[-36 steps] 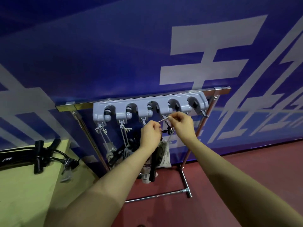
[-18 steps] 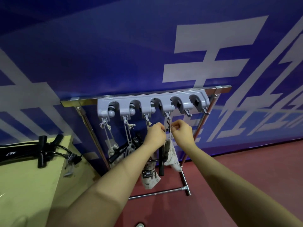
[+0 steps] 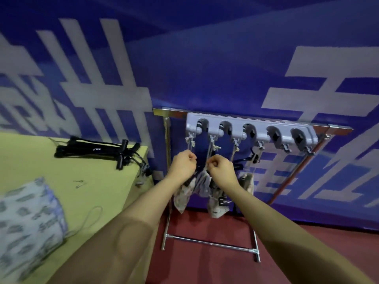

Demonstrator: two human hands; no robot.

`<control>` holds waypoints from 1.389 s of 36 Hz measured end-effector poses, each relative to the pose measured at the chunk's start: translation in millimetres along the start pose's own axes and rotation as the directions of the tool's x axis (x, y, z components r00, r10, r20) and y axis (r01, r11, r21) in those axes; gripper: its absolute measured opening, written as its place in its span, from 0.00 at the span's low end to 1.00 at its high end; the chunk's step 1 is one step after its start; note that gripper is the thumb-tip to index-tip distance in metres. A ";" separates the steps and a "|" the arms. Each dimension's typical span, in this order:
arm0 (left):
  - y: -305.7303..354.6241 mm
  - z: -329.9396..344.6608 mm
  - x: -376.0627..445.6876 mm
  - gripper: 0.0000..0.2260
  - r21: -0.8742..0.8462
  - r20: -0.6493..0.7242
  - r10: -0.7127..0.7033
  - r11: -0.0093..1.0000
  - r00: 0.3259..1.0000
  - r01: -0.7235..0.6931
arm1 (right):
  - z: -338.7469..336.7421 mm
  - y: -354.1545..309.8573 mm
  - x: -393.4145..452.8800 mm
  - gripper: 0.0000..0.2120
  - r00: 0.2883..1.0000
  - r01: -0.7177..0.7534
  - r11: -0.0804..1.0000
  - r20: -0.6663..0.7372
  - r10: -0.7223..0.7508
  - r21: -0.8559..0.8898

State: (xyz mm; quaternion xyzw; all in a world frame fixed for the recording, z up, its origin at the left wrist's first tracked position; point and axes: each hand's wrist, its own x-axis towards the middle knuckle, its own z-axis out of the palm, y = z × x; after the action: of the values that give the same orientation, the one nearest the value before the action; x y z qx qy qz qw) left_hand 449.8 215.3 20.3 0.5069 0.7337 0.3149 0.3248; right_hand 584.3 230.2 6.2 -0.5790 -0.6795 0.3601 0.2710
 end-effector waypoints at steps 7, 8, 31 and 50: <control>-78.4 -84.9 -5.6 0.13 -0.086 -0.137 -0.118 0.991 0.983 0.107 | 88.2 -64.6 -1.3 0.09 0.990 0.097 0.995 0.102 -0.100 0.037; -89.5 -98.4 -7.6 0.13 -0.094 -0.151 -0.135 0.988 0.979 0.122 | 102.9 -74.9 -2.8 0.09 0.986 0.107 0.993 0.120 -0.112 0.047; -346.3 -293.0 -83.0 0.07 0.128 -0.053 -0.307 0.942 0.950 0.311 | 408.6 -174.6 -69.5 0.06 0.775 0.239 0.960 0.624 -0.100 -0.143; -374.6 -310.4 -74.9 0.22 0.247 0.094 -0.254 0.943 0.963 0.224 | 431.9 -196.9 -78.8 0.09 0.908 0.046 0.992 0.408 -0.092 0.120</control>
State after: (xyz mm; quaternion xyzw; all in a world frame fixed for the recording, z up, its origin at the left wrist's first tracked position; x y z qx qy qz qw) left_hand 21.3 -4.7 -81.0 0.4674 0.8002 0.1520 0.3437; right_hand 143.1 63.1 -88.3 -0.4499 -0.7210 0.5006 0.1648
